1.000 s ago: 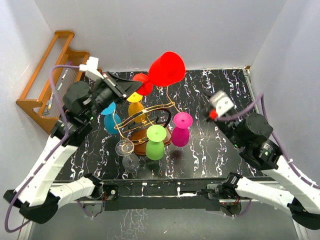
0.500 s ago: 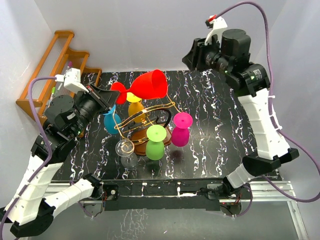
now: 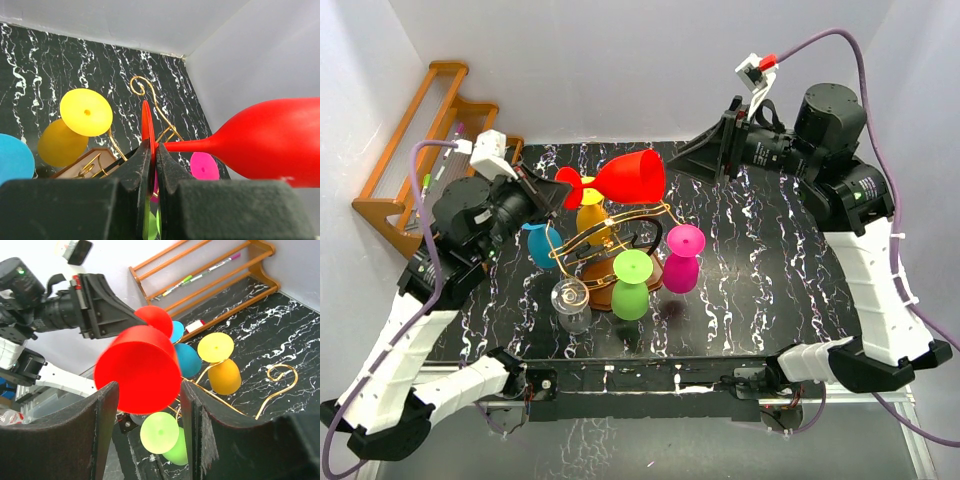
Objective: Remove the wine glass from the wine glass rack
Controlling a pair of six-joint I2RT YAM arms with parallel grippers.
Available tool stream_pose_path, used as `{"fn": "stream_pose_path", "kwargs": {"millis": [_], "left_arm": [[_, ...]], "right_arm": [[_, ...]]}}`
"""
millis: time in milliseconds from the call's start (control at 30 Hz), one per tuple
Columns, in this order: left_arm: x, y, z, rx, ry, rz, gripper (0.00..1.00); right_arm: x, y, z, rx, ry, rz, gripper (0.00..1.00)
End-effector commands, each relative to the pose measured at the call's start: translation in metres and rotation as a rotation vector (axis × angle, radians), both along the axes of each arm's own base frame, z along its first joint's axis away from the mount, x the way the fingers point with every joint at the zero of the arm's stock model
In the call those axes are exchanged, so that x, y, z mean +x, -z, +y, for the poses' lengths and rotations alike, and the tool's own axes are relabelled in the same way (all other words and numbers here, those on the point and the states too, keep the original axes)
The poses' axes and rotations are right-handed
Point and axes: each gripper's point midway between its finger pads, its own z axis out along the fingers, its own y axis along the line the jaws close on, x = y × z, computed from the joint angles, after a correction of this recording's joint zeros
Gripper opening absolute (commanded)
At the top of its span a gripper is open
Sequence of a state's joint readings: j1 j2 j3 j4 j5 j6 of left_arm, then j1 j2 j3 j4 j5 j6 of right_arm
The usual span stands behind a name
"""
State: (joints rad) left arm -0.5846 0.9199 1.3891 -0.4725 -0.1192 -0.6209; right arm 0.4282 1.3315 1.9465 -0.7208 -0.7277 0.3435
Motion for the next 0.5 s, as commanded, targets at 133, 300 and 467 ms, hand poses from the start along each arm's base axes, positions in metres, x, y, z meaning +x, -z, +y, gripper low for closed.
{"fn": "stream_pose_path", "kwargs": {"millis": [133, 300, 467], "left_arm": [[0.003, -0.021, -0.017, -0.047, 0.07, -0.048, 0.0], [0.003, -0.024, -0.02, -0.058, 0.08, -0.049, 0.0], [0.004, -0.022, -0.023, -0.064, 0.091, -0.042, 0.0]], "right_arm": [[0.008, 0.003, 0.002, 0.0, 0.005, -0.021, 0.51], [0.018, 0.007, -0.001, -0.016, 0.055, -0.023, 0.5], [0.02, 0.013, 0.002, -0.021, 0.039, -0.009, 0.49]]}}
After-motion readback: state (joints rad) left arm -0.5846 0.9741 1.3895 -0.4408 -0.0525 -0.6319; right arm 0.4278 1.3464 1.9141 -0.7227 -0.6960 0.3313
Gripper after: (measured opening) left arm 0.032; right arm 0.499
